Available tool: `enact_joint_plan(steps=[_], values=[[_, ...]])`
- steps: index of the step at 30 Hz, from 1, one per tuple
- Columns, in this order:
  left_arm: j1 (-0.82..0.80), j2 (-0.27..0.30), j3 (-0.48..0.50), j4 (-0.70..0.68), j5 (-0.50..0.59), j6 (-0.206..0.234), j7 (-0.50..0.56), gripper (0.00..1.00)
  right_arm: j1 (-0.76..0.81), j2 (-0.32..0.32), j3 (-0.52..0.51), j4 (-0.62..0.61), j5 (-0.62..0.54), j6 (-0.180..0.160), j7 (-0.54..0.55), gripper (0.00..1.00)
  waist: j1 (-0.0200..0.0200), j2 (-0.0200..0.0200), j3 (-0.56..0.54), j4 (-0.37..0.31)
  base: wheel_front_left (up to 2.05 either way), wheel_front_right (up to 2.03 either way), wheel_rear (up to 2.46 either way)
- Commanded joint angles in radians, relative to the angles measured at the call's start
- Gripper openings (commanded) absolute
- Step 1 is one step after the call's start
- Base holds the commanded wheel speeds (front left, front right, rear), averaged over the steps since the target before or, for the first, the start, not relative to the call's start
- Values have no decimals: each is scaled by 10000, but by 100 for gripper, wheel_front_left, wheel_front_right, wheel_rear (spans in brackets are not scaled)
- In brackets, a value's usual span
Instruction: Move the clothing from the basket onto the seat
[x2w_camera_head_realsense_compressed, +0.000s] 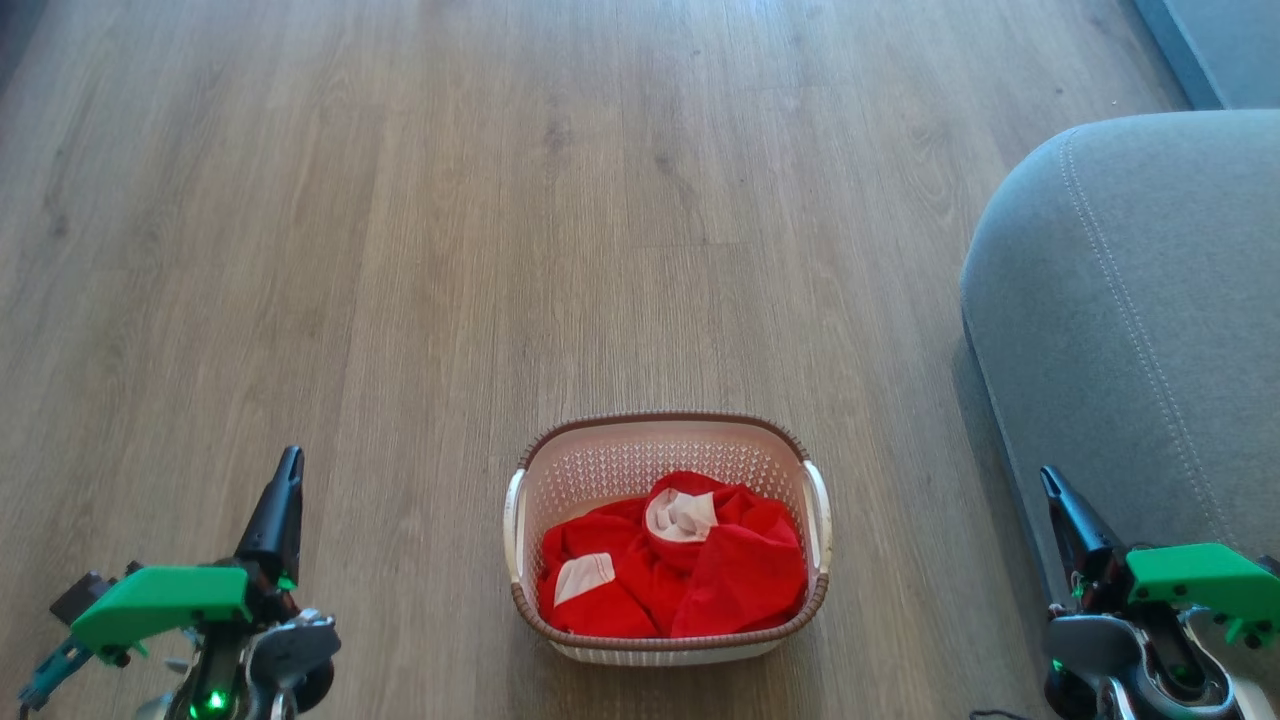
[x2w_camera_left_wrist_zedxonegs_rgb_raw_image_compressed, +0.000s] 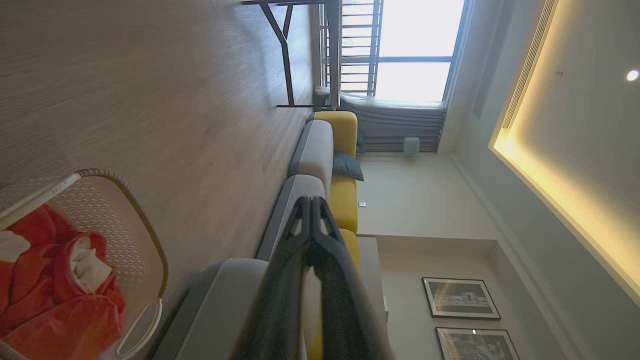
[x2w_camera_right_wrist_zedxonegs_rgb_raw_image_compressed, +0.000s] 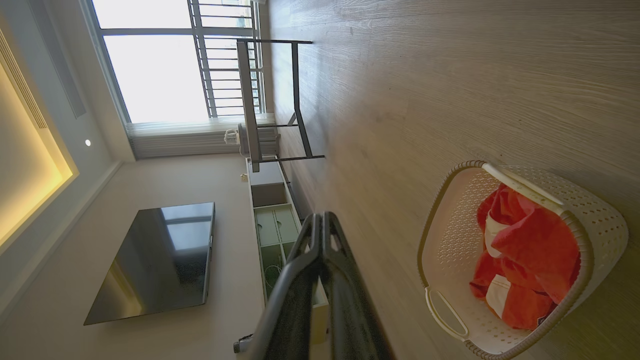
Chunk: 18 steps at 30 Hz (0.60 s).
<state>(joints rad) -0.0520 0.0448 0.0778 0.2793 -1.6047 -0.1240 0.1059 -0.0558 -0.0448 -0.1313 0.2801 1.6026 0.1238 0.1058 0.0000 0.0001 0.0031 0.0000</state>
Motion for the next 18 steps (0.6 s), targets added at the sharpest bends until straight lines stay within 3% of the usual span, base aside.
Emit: enact_joint_plan(steps=[1,18], values=[[-559,54,356,-344,-43,-67,70,0,-521,-54,178,-353,64,69,72,0,0,-1,0,0,0,0,0],[-559,54,356,-344,-43,-67,70,0,-521,-54,178,-353,64,69,72,0,0,-1,0,0,0,0,0]])
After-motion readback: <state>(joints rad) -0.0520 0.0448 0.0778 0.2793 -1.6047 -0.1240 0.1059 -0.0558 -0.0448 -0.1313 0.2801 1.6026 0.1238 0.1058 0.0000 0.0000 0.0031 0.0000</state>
